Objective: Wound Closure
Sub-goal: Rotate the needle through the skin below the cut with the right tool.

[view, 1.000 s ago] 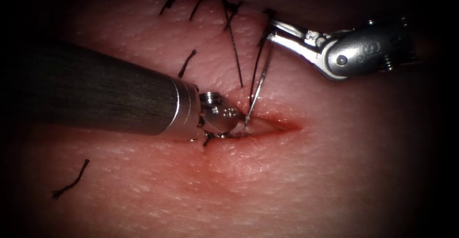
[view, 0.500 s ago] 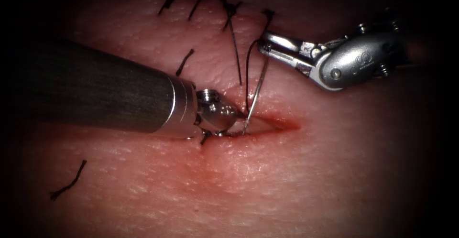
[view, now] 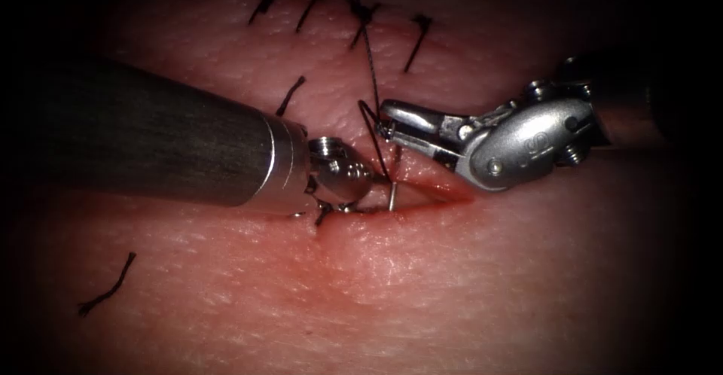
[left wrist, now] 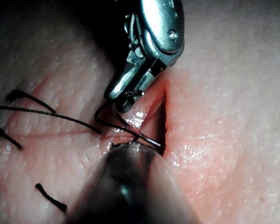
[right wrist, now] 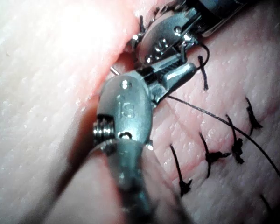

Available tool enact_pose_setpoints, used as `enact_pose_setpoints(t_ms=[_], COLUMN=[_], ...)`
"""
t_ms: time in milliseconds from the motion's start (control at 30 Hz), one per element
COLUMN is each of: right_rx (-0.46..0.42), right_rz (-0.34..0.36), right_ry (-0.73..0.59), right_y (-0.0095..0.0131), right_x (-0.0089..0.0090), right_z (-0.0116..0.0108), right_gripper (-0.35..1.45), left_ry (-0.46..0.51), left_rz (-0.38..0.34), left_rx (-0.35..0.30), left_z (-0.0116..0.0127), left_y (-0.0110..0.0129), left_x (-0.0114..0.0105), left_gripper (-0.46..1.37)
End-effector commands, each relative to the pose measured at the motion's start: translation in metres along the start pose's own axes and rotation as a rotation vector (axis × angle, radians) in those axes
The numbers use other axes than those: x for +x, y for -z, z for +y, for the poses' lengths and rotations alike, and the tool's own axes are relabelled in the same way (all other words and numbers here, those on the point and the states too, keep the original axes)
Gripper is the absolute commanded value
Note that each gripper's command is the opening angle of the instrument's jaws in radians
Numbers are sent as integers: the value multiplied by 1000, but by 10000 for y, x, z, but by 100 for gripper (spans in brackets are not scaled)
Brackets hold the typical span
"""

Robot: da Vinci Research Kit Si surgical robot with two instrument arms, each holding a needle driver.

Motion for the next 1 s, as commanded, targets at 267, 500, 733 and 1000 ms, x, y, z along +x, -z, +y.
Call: enact_pose_setpoints(t_ms=[267, 500, 733, 1000], right_rx=[-19, -52, -69, -79], right_rz=[-21, -60, -74, -85], right_ry=[-8, -69, -82, -92], right_y=[1, 0, -2, -5], right_x=[0, 2, 0, 0], right_z=[-15, -7, -2, -5], right_gripper=[-35, -35, -35, -35], left_ry=[14, 51, 47, 40], left_rz=[12, 43, 105, 148], left_rx=[29, 155, 236, 277], left_z=[9, 21, 37, 72], left_y=[15, 50, 96, 109], left_x=[8, 8, 17, 17], left_gripper=[92, 60, 36, 22])
